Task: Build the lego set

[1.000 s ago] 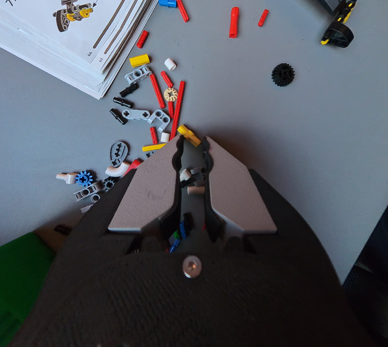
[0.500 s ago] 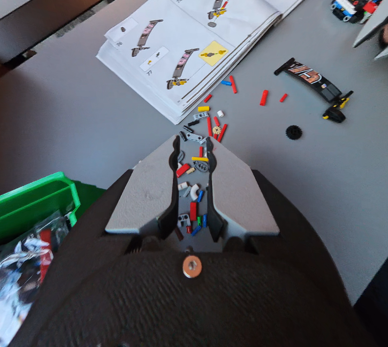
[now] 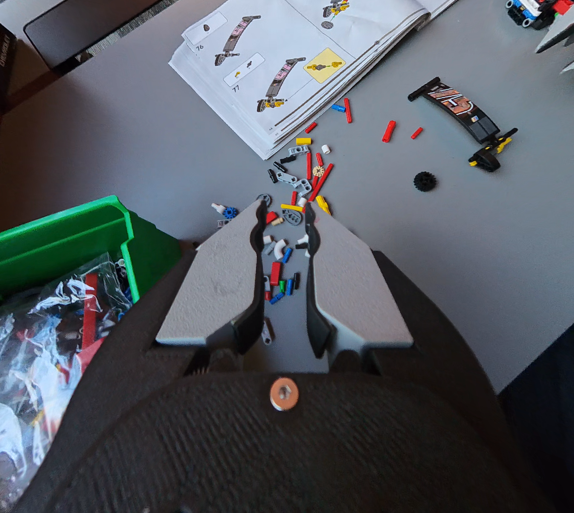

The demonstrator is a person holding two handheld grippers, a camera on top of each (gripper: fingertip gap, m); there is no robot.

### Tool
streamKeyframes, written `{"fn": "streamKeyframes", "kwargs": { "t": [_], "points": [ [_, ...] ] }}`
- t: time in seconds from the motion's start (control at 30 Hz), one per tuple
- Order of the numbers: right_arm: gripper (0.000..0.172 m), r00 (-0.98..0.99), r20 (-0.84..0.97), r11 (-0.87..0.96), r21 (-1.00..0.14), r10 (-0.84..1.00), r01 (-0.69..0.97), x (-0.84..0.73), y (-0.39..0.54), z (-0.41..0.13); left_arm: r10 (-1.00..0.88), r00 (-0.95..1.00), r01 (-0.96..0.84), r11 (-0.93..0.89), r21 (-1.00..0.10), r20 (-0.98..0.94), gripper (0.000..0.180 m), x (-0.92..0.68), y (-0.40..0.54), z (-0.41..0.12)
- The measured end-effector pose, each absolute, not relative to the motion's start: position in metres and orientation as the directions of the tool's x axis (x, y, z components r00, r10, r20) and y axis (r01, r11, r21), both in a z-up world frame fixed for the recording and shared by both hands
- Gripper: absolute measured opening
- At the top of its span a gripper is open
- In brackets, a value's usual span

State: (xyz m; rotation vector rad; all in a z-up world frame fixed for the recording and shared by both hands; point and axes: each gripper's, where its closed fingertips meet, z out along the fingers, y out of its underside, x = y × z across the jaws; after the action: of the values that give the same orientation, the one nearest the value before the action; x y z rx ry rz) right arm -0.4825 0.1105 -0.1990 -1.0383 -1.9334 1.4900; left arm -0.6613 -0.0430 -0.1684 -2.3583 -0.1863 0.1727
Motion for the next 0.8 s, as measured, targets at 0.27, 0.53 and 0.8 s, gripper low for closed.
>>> {"fn": "streamKeyframes", "kwargs": {
  "t": [0.27, 0.53, 0.8],
  "points": [
    [0.019, -0.592, -0.054, 0.135, -0.953, 0.804, 0.271, -0.483, 0.106, -0.199, 0.096, 0.995, 0.058, -0.751, -0.658, -0.022, 0.021, -0.643, 0.015, -0.203],
    [0.019, -0.563, 0.003, 0.178, -0.951, 0.826, 0.255, -0.48, 0.111, -0.197, 0.075, 0.995, 0.031, -0.846, -0.532, -0.061, 0.022, -0.658, 0.059, -0.244],
    [0.019, -0.578, 0.032, 0.21, -0.947, 0.816, 0.244, -0.478, 0.106, -0.196, 0.088, 0.993, 0.049, -0.906, -0.42, -0.075, 0.02, -0.668, 0.056, -0.272]
  ]
}}
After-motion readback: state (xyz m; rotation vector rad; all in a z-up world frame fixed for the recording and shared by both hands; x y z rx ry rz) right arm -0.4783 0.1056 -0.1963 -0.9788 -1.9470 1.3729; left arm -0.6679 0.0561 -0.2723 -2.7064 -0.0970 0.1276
